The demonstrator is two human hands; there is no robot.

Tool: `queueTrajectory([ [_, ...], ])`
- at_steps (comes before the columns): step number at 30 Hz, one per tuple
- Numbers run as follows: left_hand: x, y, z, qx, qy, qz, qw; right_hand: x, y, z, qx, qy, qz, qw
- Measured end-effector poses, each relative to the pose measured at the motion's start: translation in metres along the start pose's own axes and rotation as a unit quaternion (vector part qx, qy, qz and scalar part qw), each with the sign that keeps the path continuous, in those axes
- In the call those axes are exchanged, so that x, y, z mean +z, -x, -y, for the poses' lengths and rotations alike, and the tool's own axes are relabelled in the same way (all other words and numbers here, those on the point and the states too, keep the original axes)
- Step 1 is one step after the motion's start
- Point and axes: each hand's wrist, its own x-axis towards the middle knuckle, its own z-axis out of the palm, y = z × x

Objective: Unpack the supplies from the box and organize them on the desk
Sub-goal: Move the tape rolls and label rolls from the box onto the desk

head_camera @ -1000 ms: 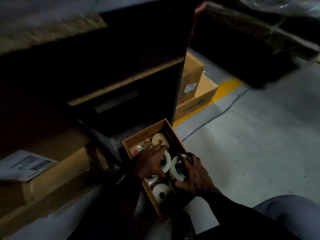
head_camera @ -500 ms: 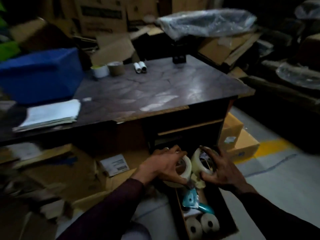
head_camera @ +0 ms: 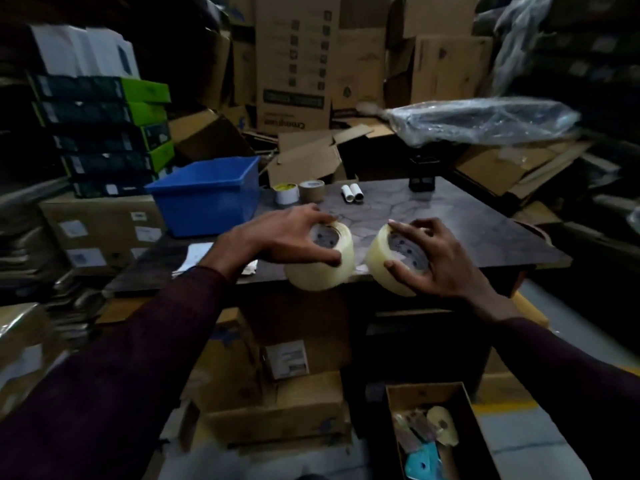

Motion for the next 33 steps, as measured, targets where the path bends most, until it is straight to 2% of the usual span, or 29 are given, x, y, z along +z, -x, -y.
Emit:
queueTrajectory([
  [6, 0.003, -0.039, 0.055, -0.107, -0.038, 0.007, 0.994, 0.024, -0.054, 0.013, 0.062, 0.012, 0.088, 0.994],
  [9, 0.02, -0.053, 0.076, -0.13, -0.063, 0.024, 0.989, 0.044, -0.067, 0.012, 0.075, 0.032, 0.13, 0.988],
  [12, 0.037, -0.061, 0.091, -0.129, -0.091, 0.034, 0.987, 0.065, -0.07, 0.007, 0.077, 0.043, 0.18, 0.98],
  [19, 0.071, -0.069, 0.115, -0.091, -0.087, 0.004, 0.992, 0.091, -0.087, -0.009, 0.074, 0.077, 0.208, 0.972],
  [23, 0.084, -0.071, 0.119, -0.069, -0.066, -0.04, 0.995, 0.1, -0.097, -0.013, 0.081, 0.055, 0.237, 0.967],
  [33, 0.088, -0.084, 0.131, -0.076, -0.035, -0.041, 0.996, 0.112, -0.113, -0.008, 0.077, 0.054, 0.264, 0.96],
])
